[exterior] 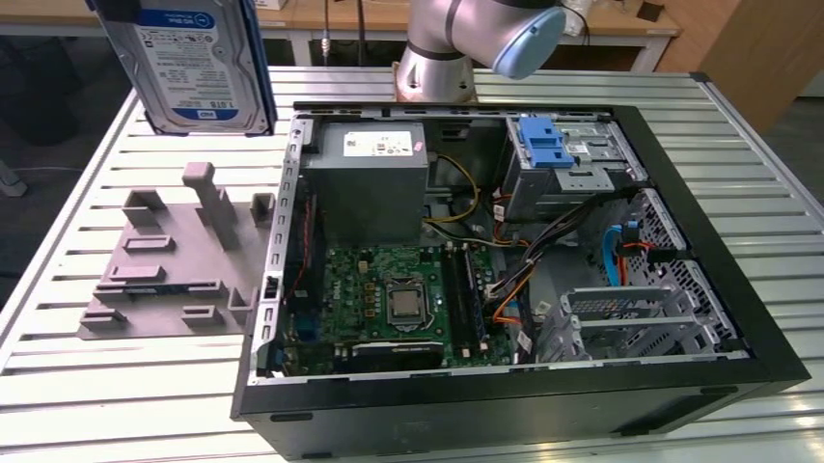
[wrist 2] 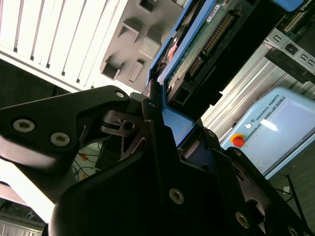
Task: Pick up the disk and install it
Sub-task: 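Pick up the disk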
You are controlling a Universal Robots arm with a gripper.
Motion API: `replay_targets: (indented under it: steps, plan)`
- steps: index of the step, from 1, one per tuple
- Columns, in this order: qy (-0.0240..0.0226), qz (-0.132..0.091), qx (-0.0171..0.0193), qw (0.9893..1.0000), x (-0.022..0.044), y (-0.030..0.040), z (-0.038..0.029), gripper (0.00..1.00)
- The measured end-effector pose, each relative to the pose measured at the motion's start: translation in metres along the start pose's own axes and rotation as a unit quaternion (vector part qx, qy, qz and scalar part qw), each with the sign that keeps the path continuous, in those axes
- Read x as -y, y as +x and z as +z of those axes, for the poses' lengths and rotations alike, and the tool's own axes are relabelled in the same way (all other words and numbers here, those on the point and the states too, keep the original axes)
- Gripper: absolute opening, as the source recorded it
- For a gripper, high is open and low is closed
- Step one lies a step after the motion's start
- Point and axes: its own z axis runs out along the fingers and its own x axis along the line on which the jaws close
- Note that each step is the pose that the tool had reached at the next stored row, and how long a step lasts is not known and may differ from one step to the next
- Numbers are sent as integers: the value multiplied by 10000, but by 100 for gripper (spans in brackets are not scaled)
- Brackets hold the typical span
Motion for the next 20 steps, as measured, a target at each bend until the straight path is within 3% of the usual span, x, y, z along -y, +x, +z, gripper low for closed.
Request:
replay_targets:
  steps: [12,20]
  plan:
    - [0,0,0,10000,145,-2,-10,36]
    - [0,0,0,10000,192,29,-15,36]
